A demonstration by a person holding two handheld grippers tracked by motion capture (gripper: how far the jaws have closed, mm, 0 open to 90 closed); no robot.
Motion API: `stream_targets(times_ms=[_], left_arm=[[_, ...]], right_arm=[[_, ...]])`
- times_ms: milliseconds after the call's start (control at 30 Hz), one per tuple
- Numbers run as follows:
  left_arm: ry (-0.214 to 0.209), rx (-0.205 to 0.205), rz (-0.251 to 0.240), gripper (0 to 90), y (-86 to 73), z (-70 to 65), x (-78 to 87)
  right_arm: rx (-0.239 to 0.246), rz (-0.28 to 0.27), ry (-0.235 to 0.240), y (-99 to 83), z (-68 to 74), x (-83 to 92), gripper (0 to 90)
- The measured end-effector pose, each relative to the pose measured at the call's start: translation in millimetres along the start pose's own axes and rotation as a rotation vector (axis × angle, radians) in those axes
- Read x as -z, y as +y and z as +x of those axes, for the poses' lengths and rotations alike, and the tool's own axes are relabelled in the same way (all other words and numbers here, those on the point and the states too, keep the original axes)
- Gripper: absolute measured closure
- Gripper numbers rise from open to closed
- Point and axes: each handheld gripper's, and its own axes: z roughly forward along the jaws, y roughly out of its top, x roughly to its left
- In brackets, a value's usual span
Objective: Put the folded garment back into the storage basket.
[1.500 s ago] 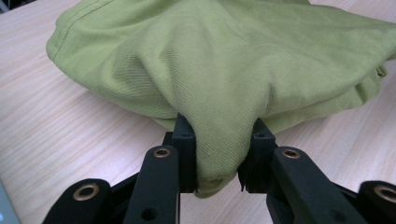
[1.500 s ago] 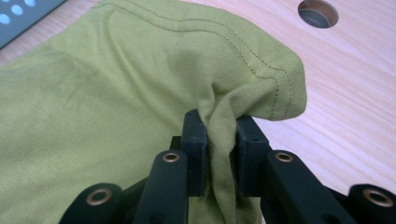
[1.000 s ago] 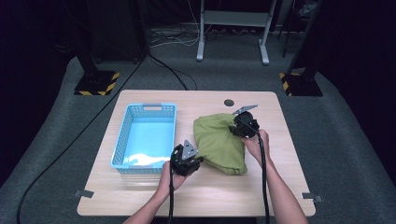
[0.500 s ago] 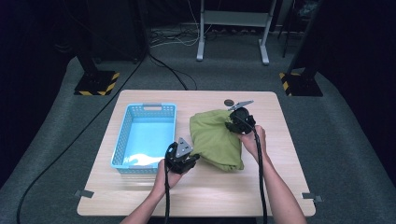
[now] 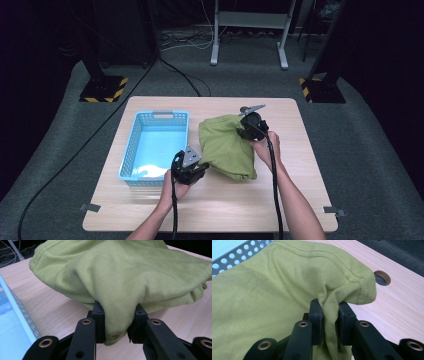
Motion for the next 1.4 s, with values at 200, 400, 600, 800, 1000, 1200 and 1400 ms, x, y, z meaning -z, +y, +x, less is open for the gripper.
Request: stream_targets(times_ms=[200, 400, 600, 800, 1000, 1200, 1400], left_arm=[[0.011, 0.007, -0.005, 71.5, -0.7, 4.4, 4.2], [0.022, 0.021, -0.013, 71.5, -1.2, 8.8, 8.3], [0.032, 0.034, -0.020, 71.4, -1.9, 13.7, 13.1], [0.040, 0.042, -0.023, 71.4, -3.0, 16.9, 16.5], [0.050, 0.050, -0.032, 71.5, -3.9, 20.9, 21.0], [0.063, 0.061, -0.043, 71.5, -4.4, 24.7, 26.3], [0.075, 0.070, -0.047, 71.5, -5.4, 29.2, 31.1]], right_arm=[[0.011, -0.003, 0.005, 5.4, 3.5, -1.9, 76.5], [0.019, -0.006, 0.009, 11.7, 8.0, -3.8, 76.5], [0.032, -0.010, 0.014, 17.5, 12.0, -5.4, 76.5], [0.041, -0.013, 0.017, 22.5, 15.9, -7.0, 76.4], [0.050, -0.024, 0.021, 27.0, 19.5, -7.9, 76.5], [0.057, -0.035, 0.027, 32.7, 24.0, -7.2, 76.5], [0.065, -0.042, 0.031, 38.6, 28.8, -7.3, 76.4]])
